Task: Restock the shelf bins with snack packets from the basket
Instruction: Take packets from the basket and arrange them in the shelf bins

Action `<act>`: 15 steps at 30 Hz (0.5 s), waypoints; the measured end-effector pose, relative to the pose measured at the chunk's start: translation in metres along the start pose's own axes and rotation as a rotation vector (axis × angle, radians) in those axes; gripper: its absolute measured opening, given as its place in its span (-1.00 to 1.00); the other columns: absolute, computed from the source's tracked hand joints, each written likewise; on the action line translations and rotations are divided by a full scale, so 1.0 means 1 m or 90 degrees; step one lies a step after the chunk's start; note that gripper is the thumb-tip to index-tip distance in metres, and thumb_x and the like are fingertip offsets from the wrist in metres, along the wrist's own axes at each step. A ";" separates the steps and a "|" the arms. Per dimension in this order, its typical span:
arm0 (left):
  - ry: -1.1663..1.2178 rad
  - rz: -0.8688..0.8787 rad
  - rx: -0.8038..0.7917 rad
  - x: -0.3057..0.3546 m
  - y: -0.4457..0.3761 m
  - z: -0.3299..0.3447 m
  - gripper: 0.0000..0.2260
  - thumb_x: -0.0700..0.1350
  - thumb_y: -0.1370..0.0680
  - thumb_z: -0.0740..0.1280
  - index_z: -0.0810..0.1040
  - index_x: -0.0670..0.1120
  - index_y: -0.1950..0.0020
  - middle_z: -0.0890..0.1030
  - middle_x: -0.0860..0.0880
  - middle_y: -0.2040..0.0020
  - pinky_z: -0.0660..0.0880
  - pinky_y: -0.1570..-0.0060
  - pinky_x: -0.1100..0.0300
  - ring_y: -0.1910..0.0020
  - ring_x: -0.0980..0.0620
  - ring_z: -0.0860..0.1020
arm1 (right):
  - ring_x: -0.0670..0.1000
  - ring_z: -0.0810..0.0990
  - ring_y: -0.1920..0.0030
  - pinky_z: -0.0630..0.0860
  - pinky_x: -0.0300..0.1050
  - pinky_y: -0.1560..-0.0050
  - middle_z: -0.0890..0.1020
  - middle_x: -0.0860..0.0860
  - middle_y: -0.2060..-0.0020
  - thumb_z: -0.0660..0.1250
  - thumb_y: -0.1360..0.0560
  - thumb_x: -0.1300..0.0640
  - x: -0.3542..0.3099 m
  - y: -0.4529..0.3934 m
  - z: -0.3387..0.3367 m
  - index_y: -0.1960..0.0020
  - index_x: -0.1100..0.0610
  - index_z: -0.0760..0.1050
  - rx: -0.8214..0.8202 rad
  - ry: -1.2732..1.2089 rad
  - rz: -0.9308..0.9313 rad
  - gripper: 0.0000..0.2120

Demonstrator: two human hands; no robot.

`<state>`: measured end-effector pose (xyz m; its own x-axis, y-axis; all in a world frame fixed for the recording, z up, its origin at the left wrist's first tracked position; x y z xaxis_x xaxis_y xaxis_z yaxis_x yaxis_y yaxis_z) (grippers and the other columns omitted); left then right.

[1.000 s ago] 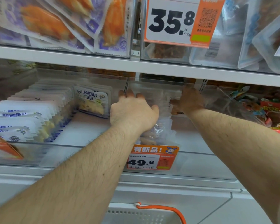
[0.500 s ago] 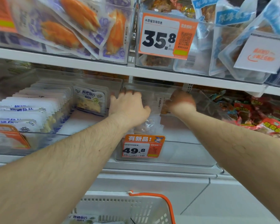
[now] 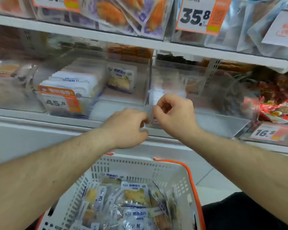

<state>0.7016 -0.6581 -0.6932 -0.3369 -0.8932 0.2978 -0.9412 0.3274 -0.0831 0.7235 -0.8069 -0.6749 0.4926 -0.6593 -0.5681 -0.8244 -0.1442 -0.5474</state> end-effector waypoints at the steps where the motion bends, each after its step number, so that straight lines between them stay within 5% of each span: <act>1: -0.010 -0.011 -0.042 -0.009 0.011 0.010 -0.69 0.03 -0.49 0.33 0.53 0.05 -0.23 0.58 0.07 -0.11 0.47 -0.16 0.04 -0.15 0.00 0.50 | -0.06 0.47 0.40 0.46 -0.13 0.30 0.49 -0.14 0.48 0.37 -0.40 0.13 0.001 0.012 0.015 0.31 0.01 0.46 -0.031 -0.007 -0.013 -0.85; 6: 0.005 -0.096 -0.204 -0.046 0.044 0.059 -0.77 0.00 -0.51 0.29 0.53 0.08 -0.16 0.57 0.10 -0.10 0.51 -0.08 0.08 -0.07 0.01 0.54 | 0.02 0.50 0.33 0.47 -0.07 0.30 0.51 -0.09 0.42 0.37 -0.44 0.14 0.034 0.071 0.101 0.28 0.01 0.45 -0.239 0.013 0.064 -0.84; 9: -0.007 -0.104 -0.299 -0.055 0.050 0.079 -0.74 0.01 -0.55 0.28 0.51 0.09 -0.23 0.55 0.10 -0.17 0.51 -0.08 0.09 0.03 0.07 0.55 | 0.08 0.50 0.21 0.41 -0.11 0.21 0.53 -0.01 0.28 0.30 -0.50 0.12 0.067 0.103 0.145 0.22 0.05 0.40 -0.426 0.155 0.090 -0.86; 12: -0.014 -0.084 -0.382 -0.060 0.055 0.094 -0.69 0.05 -0.57 0.27 0.48 0.05 -0.31 0.54 0.07 -0.22 0.50 -0.20 0.01 -0.15 0.03 0.54 | 0.08 0.54 0.08 0.48 -0.09 0.08 0.57 0.03 0.13 0.27 -0.52 0.10 0.106 0.137 0.171 0.10 0.05 0.45 -0.629 0.316 0.134 -0.96; 15: -0.024 -0.070 -0.437 -0.061 0.056 0.103 -0.66 0.05 -0.60 0.25 0.47 0.03 -0.36 0.53 0.05 -0.28 0.48 -0.23 0.05 -0.21 0.02 0.52 | 0.08 0.57 -0.02 0.51 -0.08 -0.03 0.62 0.05 -0.06 0.28 -0.53 0.14 0.141 0.172 0.178 -0.15 0.08 0.52 -0.761 0.418 0.173 -0.80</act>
<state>0.6669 -0.6165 -0.8141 -0.2524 -0.9383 0.2362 -0.7467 0.3441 0.5692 0.7008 -0.7934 -0.9578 0.3358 -0.9419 0.0011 -0.7717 -0.2745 0.5737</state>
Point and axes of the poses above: each hand's wrist, its own y-axis away from the middle knuckle, its own z-axis out of the palm, x = y × z, the point moved 3 cm from there along -y, towards the middle knuckle
